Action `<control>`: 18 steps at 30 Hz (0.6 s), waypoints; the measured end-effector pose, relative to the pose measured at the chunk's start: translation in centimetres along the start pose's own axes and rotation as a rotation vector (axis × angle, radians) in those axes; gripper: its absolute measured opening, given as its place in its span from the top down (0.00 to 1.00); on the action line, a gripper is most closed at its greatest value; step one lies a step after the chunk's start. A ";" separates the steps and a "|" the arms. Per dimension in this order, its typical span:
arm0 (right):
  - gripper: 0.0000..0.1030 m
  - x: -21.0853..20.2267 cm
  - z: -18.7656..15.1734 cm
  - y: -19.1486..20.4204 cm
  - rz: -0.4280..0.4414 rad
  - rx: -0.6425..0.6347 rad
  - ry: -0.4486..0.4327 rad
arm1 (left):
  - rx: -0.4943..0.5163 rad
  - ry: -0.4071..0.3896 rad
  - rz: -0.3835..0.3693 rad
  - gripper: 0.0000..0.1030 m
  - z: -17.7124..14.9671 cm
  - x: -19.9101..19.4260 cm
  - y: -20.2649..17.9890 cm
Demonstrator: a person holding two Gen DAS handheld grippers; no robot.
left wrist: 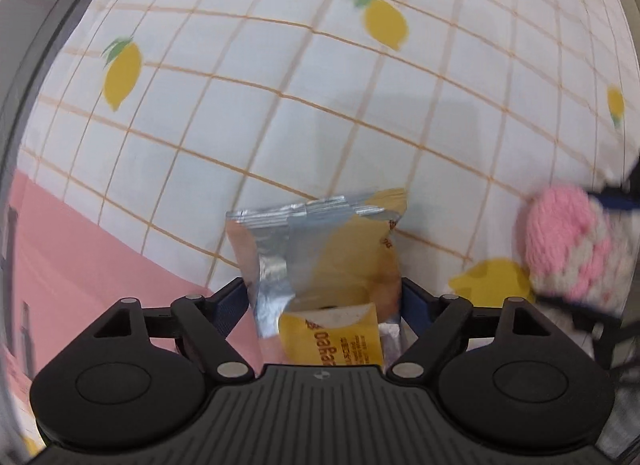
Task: Organize soft objects
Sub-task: 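Lift the snack packet and pink hat and carry both toward the white box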
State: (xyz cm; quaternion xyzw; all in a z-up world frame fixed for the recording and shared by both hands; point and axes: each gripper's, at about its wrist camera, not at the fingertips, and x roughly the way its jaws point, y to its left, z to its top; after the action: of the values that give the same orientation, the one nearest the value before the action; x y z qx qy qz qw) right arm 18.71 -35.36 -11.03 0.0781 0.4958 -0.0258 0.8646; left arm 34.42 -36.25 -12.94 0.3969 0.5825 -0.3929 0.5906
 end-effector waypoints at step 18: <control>0.36 -0.3 -0.6 0.5 -0.010 -0.031 0.000 | -0.070 -0.110 0.062 0.43 -1.3 -1.6 -3.5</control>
State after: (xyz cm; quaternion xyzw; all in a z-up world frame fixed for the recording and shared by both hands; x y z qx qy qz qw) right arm 18.07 -34.79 -11.00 0.0623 0.4965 -0.0223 0.8655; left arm 30.62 -36.33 -11.41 0.3715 0.5501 -0.3751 0.6470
